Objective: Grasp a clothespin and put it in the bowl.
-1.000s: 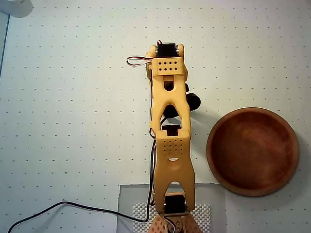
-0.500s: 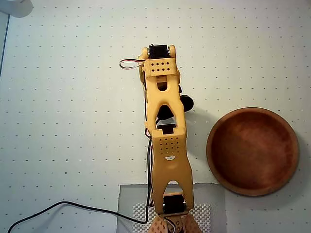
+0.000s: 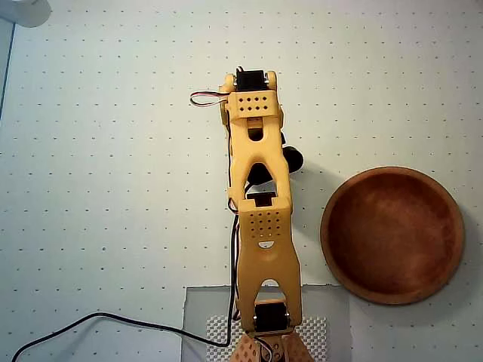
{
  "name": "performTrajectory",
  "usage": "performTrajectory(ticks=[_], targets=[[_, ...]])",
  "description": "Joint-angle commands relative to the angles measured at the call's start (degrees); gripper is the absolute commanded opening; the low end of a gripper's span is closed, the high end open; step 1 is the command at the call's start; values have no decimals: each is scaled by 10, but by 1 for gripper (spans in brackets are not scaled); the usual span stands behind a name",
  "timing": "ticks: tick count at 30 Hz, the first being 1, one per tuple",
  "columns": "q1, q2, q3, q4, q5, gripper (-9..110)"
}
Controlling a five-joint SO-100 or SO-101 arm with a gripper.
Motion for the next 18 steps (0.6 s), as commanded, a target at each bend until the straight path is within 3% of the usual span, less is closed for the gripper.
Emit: performTrajectory(ticks=[1,18], targets=[[6,19,-38,-8,3,15],[-7,-49,-130,-3,3,15]])
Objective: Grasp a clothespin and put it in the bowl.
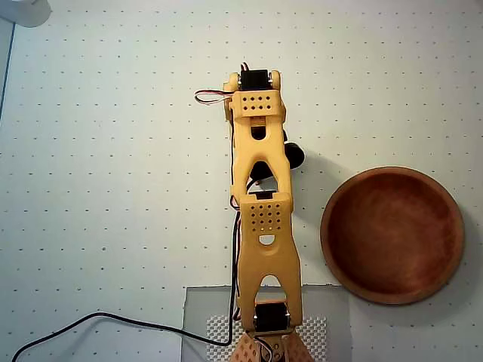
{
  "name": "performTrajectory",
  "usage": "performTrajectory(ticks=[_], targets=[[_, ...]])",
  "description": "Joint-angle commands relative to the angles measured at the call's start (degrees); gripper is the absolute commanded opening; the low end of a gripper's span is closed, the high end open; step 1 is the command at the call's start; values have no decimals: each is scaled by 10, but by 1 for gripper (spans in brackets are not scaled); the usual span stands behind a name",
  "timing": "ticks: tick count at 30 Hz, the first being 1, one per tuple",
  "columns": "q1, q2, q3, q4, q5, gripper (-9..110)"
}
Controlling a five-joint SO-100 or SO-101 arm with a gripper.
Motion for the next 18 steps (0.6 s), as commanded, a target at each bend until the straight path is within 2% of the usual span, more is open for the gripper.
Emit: performTrajectory(ticks=[1,18], targets=[[-9,20,-37,4,3,15],[-30,26,10,7,3,16]])
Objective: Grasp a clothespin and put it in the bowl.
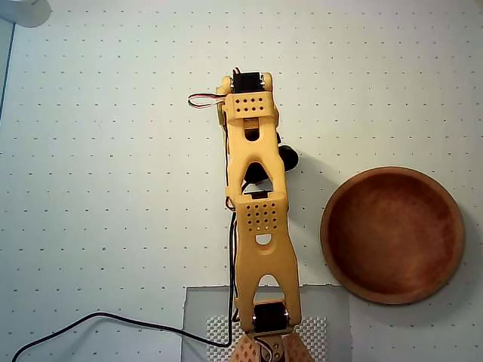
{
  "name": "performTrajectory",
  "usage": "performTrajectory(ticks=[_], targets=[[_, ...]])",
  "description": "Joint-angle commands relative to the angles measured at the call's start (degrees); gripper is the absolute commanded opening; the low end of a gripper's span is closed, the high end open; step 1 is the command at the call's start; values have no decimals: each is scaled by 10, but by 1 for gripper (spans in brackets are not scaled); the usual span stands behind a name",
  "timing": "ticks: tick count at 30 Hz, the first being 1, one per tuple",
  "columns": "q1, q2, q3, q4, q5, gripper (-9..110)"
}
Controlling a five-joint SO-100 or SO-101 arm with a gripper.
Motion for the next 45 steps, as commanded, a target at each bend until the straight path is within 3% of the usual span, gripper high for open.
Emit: performTrajectory(ticks=[1,12,45], targets=[[-1,30,-9,7,3,16],[3,29,-9,7,3,21],[27,30,54,23,-4,21]])
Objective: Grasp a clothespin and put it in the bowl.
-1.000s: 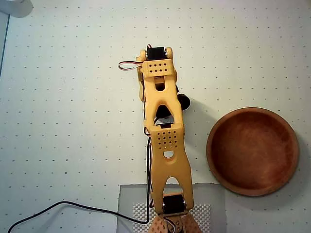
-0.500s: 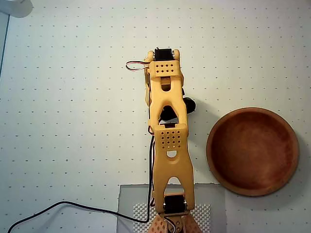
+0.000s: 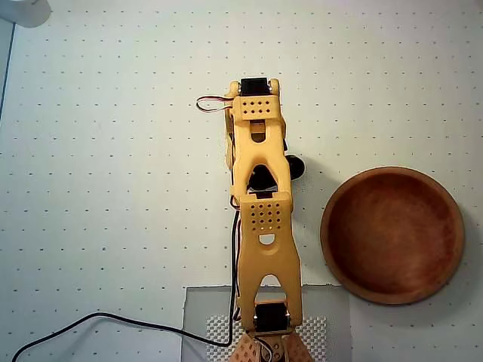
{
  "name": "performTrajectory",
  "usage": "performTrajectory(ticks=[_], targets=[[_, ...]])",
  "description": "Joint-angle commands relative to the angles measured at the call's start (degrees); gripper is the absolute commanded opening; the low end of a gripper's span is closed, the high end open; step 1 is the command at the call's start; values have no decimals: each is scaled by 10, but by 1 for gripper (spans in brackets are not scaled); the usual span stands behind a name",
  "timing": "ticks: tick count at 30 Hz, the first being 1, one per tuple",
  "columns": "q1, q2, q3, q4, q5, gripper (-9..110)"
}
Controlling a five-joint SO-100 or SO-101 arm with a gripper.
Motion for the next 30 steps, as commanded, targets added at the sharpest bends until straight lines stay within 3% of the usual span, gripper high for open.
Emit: performTrajectory(ticks=[1,5,16,30], targets=[[-3,30,-4,9,-4,21],[-2,30,-4,8,2,19],[-1,31,-6,8,4,0],[-4,152,2,11,4,-3]])
